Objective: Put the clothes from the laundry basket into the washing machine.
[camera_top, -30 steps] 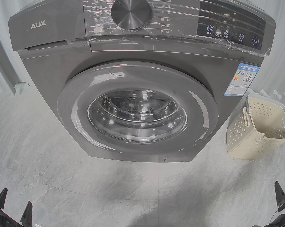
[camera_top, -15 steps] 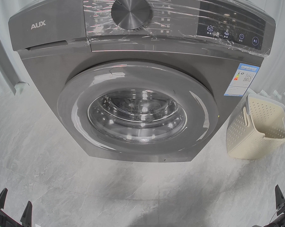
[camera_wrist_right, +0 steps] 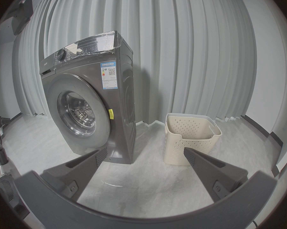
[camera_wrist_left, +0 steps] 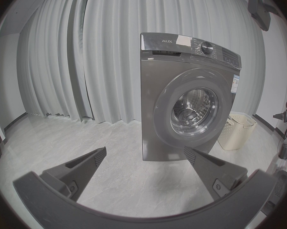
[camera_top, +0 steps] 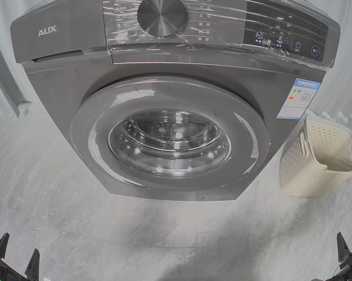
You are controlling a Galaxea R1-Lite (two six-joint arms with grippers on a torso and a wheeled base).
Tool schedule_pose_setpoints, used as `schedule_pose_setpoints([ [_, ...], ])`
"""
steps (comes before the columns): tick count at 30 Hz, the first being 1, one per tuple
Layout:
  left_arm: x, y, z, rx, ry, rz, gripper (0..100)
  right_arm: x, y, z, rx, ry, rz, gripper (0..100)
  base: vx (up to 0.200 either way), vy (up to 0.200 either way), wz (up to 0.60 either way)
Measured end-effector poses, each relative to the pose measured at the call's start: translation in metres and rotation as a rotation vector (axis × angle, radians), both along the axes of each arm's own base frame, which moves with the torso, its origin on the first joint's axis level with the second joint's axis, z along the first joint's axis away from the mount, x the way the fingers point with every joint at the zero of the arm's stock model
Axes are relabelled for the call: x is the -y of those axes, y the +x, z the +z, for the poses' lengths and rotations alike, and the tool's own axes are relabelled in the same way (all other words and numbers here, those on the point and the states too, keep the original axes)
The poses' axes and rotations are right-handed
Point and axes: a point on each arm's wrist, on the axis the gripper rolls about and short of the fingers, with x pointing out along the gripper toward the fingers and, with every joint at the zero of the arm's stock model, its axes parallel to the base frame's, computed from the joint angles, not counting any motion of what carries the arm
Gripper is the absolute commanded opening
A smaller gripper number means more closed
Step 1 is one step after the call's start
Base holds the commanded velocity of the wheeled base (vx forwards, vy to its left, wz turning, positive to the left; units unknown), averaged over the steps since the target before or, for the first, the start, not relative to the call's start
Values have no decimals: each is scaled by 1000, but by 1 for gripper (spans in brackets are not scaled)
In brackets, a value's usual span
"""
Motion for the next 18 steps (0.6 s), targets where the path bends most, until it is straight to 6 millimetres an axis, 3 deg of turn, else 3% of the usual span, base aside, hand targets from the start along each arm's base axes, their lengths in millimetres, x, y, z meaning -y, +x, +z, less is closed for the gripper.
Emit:
schedule_pose_setpoints([
  [18, 0, 0, 0, 1, 7, 0, 100, 0, 0, 0, -1, -1, 0, 100, 0, 0, 0],
])
